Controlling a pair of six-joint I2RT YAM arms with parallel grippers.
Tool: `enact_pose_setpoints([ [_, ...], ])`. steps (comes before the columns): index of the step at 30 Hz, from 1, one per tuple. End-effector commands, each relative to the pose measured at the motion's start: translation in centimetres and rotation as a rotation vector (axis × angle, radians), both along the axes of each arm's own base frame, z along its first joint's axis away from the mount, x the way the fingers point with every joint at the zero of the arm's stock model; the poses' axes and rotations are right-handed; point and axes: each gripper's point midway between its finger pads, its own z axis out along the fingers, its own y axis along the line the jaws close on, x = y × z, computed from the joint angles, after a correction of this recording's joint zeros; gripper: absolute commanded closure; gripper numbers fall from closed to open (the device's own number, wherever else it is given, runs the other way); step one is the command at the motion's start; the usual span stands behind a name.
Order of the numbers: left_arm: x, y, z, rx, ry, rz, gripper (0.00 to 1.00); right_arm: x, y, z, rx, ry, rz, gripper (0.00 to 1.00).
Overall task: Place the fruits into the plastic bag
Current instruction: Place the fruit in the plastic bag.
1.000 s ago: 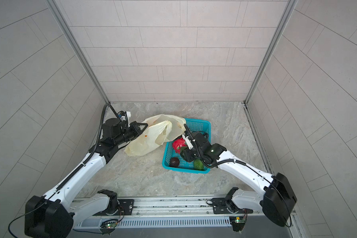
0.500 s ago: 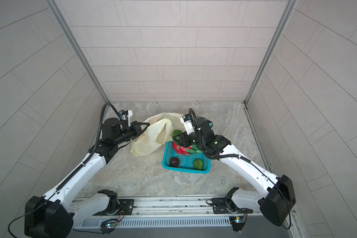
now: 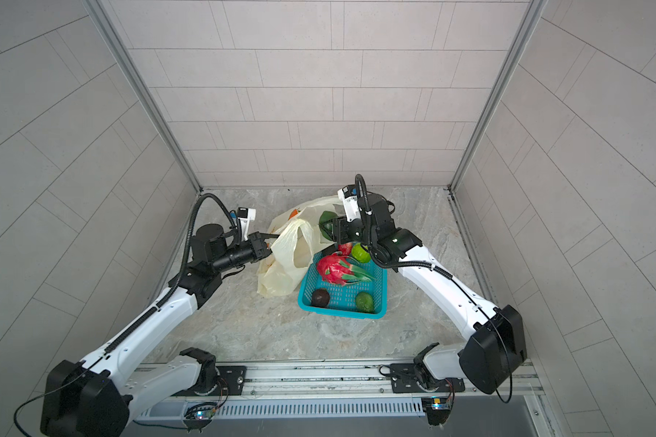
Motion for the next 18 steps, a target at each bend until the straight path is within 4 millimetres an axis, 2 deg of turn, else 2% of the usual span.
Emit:
enact_pose_setpoints([
  [1, -0.8, -0.6, 1.5, 0.004, -0.110, -0.041, 1.00, 0.2, 1.6, 1.6, 0.045, -0.037, 0.044, 0.69],
  [4, -0.7, -0.7, 1.2, 0.012, -0.110, -0.041, 1.00, 0.0, 2.8, 1.7, 0.057, -0.043, 0.061, 0.69],
  [12, -0.9, -0.9, 1.0, 0.005, -0.140, -0.050, 1.00, -0.3, 5.1, 0.4, 0.064, -0.056, 0.035, 0.69],
  [18, -1.3, -1.1, 1.2, 0.002, -0.161, -0.066, 1.00, 1.5, 4.9, -1.0, 0.085, -0.061, -0.087, 0.68],
])
